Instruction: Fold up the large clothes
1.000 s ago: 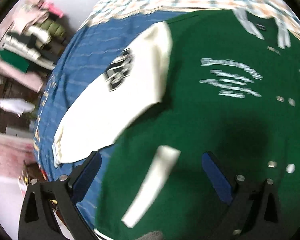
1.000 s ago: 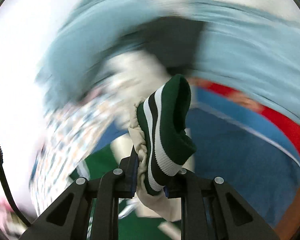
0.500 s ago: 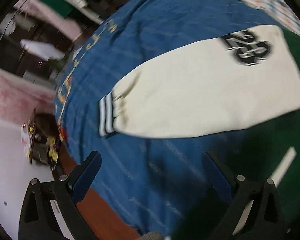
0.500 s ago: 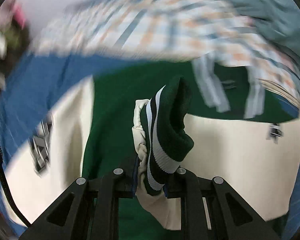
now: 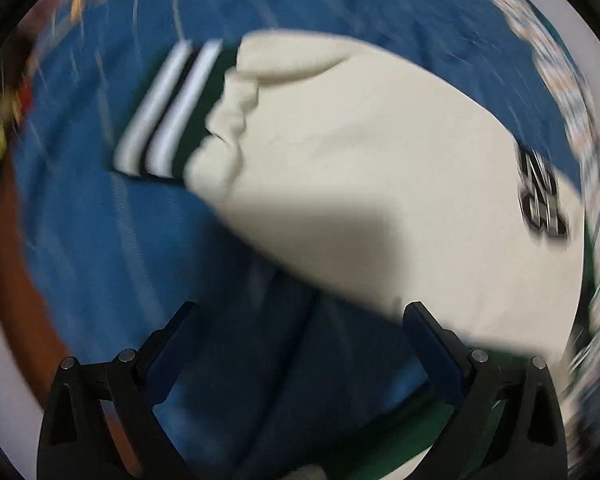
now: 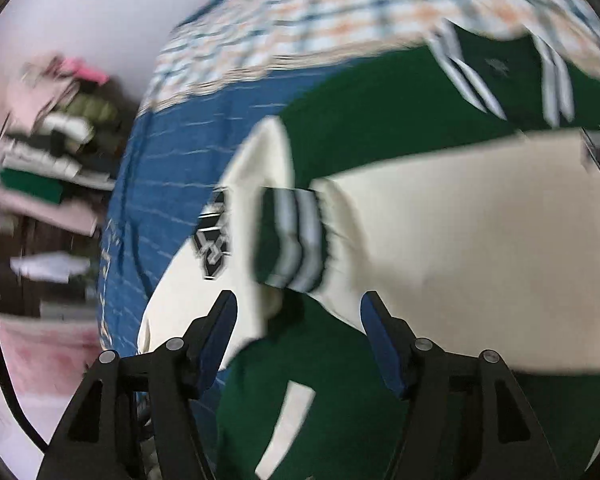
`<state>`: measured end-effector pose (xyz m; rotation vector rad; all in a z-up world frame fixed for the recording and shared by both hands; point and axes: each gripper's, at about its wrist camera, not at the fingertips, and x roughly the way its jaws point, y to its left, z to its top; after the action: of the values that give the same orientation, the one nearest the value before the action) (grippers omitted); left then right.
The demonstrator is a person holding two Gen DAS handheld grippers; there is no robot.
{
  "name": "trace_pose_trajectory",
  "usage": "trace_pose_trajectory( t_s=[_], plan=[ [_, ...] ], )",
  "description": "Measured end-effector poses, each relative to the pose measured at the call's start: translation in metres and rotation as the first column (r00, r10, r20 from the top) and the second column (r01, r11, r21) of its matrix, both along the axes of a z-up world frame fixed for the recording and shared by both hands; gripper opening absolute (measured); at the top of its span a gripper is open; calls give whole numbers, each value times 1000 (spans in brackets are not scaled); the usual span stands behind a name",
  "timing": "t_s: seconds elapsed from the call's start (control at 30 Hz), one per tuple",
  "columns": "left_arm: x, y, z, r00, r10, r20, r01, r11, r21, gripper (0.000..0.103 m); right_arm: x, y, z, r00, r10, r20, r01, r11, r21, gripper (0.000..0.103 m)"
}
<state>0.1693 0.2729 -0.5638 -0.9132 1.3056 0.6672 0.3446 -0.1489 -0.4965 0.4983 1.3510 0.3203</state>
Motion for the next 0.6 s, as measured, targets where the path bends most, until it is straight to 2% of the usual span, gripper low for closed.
trace_pose_trajectory(
  t_s=[0.03, 0.07, 0.13, 0.17, 0.2, 0.23, 0.27, 0.33, 0.4, 0.5, 0.53, 0.6],
  plan=[
    [5, 8, -9, 999, 41, 10, -41, 999, -16, 102, 2, -2, -4, 1000, -11, -10, 11, 1000, -8, 66],
    [11, 18, -15, 997, 78, 12, -78, 997, 1, 101, 2, -7, -6, 1000, -22, -16, 22, 1000, -13, 66],
    [27, 38, -14, 993, 114, 35, -116, 991, 69, 90, 4, -6, -12, 999, -34, -17, 33, 999, -15, 65],
    [36, 48, -11, 992, 121, 30, -123, 986, 115, 73, 6, -3, -17, 999, -41, -18, 40, 999, -14, 65],
    [45, 57, -7, 993, 118, 24, -120, 981, 151, 51, 11, 5, -13, 999, -47, -22, 47, 999, -14, 65],
    [53, 67, -2, 993, 115, 20, -117, 974, 193, 34, 15, 8, -9, 998, -60, -26, 60, 998, -4, 65],
    [64, 83, 8, 994, 108, 20, -110, 960, 258, 13, 19, 13, -12, 997, -73, -30, 73, 997, 13, 65],
    [81, 108, 24, 996, 72, 61, -87, 948, 307, 6, 28, 24, -20, 994, -106, -40, 108, 993, 52, 60],
    [101, 127, 45, 995, 15, 97, -50, 928, 368, 6, 43, 44, -37, 989, -121, -82, 127, 989, 77, 39],
    [134, 142, 81, 984, -114, 135, 39, 886, 462, 4, 62, 82, -73, 980, -100, -170, 114, 991, 71, 30],
    [145, 141, 95, 976, -165, 141, 74, 865, 496, 4, 67, 94, -85, 977, -86, -194, 99, 993, 58, 31],
    [162, 127, 118, 958, -252, 135, 136, 817, 560, 4, 74, 107, -89, 978, -67, -197, 69, 998, 4, 30]
  ],
)
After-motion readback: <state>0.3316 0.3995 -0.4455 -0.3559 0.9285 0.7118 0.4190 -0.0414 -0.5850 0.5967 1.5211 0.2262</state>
